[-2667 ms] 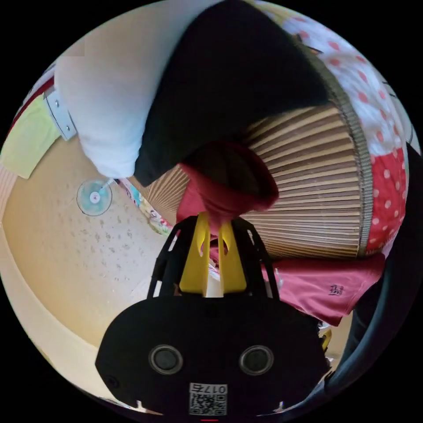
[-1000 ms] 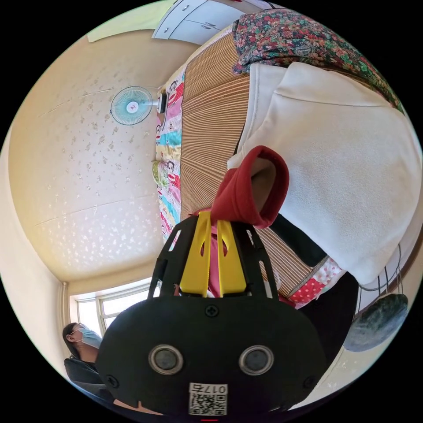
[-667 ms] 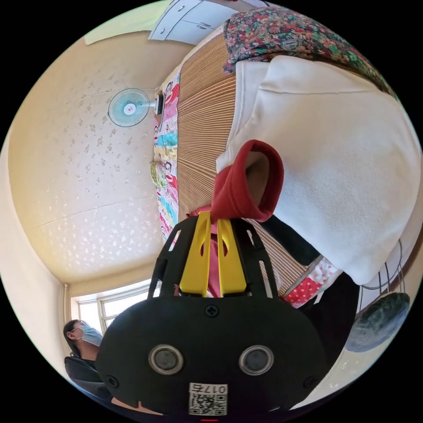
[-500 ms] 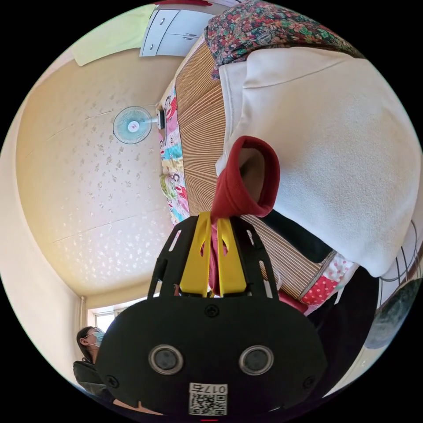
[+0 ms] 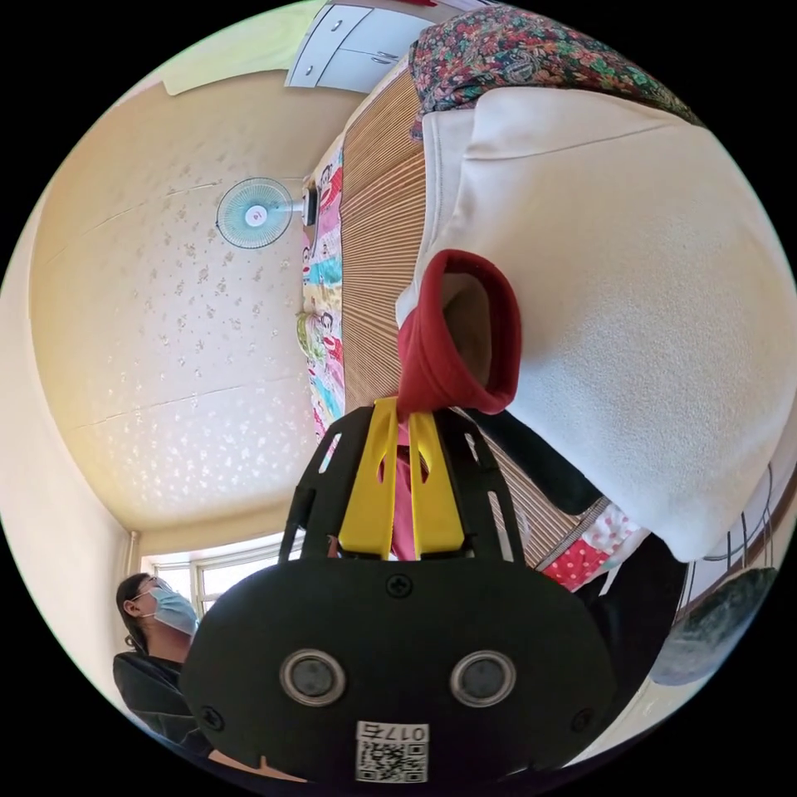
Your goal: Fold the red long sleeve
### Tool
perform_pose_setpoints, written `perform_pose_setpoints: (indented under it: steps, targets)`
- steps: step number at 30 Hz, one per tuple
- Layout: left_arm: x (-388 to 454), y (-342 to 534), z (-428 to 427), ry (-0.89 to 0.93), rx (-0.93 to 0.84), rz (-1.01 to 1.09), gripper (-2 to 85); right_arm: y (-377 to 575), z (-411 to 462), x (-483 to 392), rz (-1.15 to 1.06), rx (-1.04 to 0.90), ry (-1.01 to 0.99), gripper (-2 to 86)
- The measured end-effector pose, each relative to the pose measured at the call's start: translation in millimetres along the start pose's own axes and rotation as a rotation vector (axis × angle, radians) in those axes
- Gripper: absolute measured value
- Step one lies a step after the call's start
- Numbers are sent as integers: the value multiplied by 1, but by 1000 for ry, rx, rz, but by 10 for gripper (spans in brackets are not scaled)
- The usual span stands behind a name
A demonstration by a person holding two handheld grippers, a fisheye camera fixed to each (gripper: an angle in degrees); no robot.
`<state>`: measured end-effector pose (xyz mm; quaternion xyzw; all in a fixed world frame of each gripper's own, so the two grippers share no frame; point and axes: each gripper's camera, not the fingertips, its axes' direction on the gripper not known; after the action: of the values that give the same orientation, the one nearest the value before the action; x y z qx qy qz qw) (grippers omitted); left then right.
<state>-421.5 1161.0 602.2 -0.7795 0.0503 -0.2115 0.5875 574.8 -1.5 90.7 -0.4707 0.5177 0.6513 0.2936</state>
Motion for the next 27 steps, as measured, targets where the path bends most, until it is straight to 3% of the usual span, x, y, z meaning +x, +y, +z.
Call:
perform_pose_setpoints:
  steps: [3,7,9,15,21,27]
  targets:
    - [32,-25,64,-47,-80,152,99,-8,1,0,-33,-23,-13,18]
    - [28,-29,135,-157,-223,175,72,-17,0,-2,-90,-32,1,27]
    - [25,-21,128,-163,-151,197,46,-19,-1,-3,-114,-19,7,37]
    - [27,14,55,86,50,186,30,-25,0,-11,-137,63,-33,54]
    - [25,53,99,76,-141,146,55,-34,16,-26,-69,91,-67,25]
    - [0,99,57,226,-62,-37,66,-65,48,-177,-425,74,-23,22]
